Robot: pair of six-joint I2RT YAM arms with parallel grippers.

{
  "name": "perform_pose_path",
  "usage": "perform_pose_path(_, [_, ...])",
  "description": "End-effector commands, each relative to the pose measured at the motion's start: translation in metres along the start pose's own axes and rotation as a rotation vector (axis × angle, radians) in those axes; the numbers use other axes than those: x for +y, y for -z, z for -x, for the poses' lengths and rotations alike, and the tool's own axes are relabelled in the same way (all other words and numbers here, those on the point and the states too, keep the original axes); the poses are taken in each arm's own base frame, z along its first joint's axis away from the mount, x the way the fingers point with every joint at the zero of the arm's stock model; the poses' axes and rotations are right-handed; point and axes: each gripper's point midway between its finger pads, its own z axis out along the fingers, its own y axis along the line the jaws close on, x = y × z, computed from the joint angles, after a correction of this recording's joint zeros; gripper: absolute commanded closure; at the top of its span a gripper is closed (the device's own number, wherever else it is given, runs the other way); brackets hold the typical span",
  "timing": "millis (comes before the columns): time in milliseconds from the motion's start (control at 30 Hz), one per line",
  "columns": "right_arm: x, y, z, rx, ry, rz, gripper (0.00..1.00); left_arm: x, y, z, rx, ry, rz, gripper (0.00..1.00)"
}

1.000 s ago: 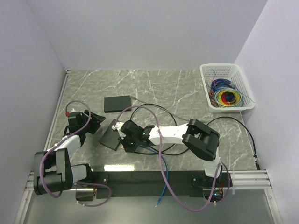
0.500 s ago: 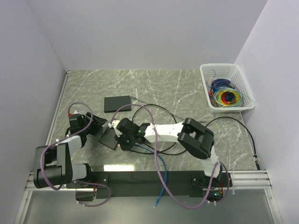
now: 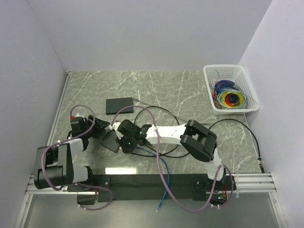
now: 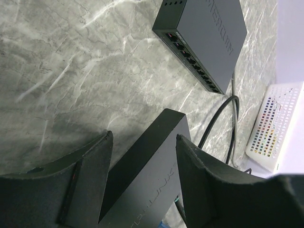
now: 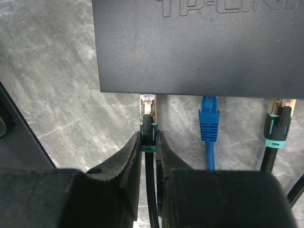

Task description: Insert the plug into the switch port

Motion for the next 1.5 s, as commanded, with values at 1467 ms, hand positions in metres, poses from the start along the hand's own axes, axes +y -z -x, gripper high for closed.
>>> perform_pose_path(1467, [0.005, -0.016, 0.048, -0.067, -0.022, -0.037, 1.00, -0.004, 0.005, -0.008, 0.008, -0.013, -0.036, 0.40])
